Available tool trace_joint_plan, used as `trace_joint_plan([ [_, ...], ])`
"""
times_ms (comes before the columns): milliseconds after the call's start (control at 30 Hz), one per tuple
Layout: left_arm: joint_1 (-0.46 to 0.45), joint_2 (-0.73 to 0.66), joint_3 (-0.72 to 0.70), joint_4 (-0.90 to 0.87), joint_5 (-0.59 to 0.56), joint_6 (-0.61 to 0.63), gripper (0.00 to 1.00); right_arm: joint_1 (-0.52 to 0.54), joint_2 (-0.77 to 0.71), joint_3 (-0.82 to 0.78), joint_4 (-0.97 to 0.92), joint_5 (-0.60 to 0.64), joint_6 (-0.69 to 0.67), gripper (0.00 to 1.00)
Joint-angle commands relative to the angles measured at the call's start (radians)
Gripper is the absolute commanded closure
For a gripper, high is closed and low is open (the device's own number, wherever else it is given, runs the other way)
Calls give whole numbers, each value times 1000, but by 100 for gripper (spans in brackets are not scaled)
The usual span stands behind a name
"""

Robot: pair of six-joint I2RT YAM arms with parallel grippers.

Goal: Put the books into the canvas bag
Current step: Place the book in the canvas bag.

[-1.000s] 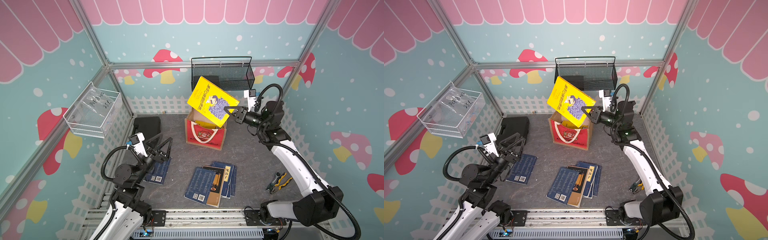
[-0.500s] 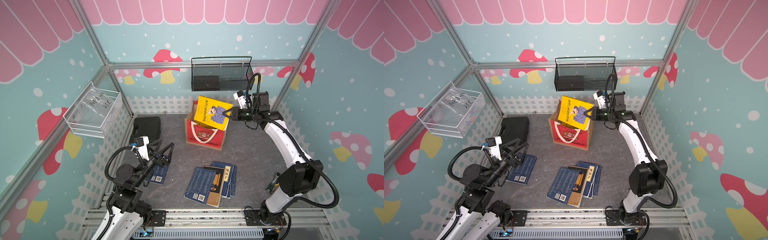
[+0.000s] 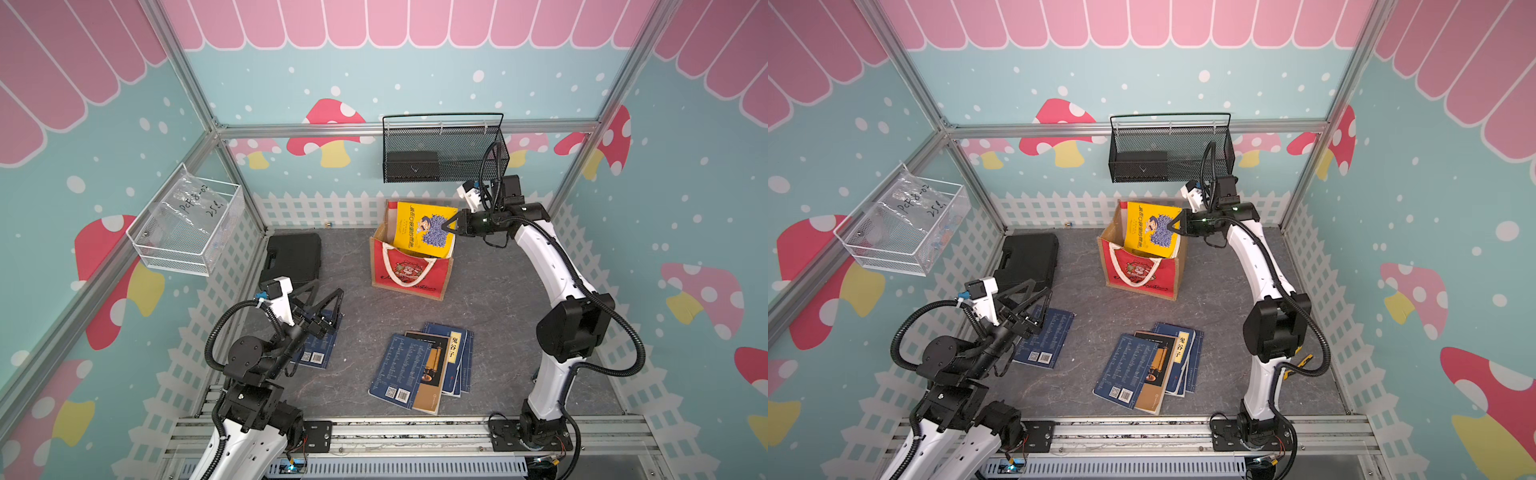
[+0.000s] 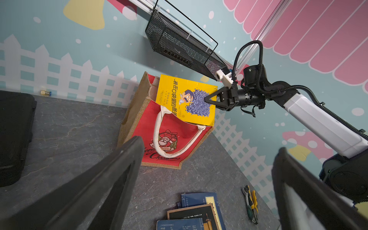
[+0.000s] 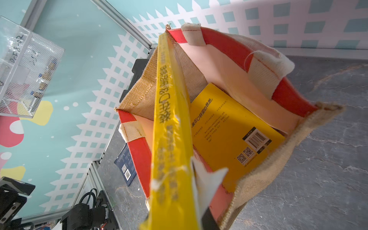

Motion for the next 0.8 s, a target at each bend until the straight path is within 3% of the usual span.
trace_joint_plan([
  [0,13,-6,-13,37,24,-20,1,16,27,117,-28,-8,-54,100],
  [467,47,3,-22,76,60,-53,1,79,205,244,-109,33,-75,100],
  [767,67,26,-27,116,86,-80,1,85,205,232,-206,186,-79,97],
])
